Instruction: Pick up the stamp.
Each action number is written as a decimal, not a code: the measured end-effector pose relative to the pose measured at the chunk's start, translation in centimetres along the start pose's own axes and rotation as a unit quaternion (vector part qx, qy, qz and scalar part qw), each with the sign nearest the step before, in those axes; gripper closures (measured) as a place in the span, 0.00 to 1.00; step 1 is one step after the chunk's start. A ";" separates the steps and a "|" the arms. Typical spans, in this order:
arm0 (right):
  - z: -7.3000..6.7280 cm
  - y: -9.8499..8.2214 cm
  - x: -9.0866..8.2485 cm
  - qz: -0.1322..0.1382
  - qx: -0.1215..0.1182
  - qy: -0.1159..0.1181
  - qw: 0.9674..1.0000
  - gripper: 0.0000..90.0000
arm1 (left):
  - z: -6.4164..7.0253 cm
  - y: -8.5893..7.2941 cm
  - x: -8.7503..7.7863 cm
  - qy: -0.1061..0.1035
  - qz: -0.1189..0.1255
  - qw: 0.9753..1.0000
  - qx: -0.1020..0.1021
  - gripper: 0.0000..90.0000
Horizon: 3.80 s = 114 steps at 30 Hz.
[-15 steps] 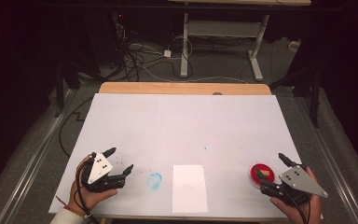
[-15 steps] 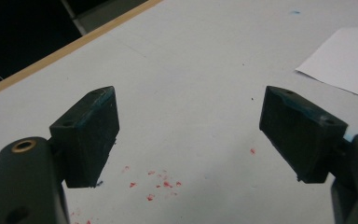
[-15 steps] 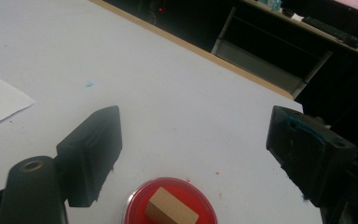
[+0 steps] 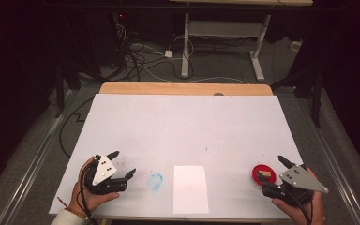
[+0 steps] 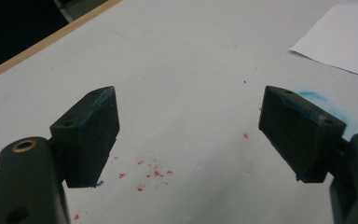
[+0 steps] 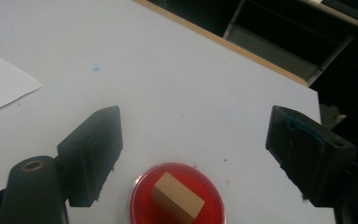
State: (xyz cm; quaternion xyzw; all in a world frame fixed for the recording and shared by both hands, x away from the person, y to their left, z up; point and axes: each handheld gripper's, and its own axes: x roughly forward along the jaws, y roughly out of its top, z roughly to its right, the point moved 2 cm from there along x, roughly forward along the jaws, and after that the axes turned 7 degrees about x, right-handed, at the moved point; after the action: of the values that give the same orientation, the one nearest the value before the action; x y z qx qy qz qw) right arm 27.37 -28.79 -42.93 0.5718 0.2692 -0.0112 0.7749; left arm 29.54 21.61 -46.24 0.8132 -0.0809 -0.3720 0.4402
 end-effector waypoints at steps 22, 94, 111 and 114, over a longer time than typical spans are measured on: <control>2.5 3.4 1.0 -0.208 -0.126 0.104 0.964 0.38 | 0.8 -0.5 0.3 -0.035 -0.027 0.999 0.006 0.22; 1.4 2.4 6.2 -0.369 -0.204 0.159 0.893 0.85 | 1.5 -0.7 1.1 -0.062 -0.065 0.995 0.040 0.22; 2.0 6.2 3.9 -0.330 -0.195 0.136 0.913 0.85 | 1.6 -0.6 1.2 -0.061 -0.065 0.995 0.041 0.22; 2.1 5.3 4.5 -0.343 -0.190 0.139 0.909 0.85 | 1.5 -0.7 1.2 -0.061 -0.066 0.995 0.041 0.22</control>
State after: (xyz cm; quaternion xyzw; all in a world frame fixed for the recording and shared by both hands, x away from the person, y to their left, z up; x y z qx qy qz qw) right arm 33.76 -27.51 -39.73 0.2819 0.5507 -0.1450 0.7722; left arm 29.23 20.46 -47.91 0.8100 -0.0692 -0.4455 0.3750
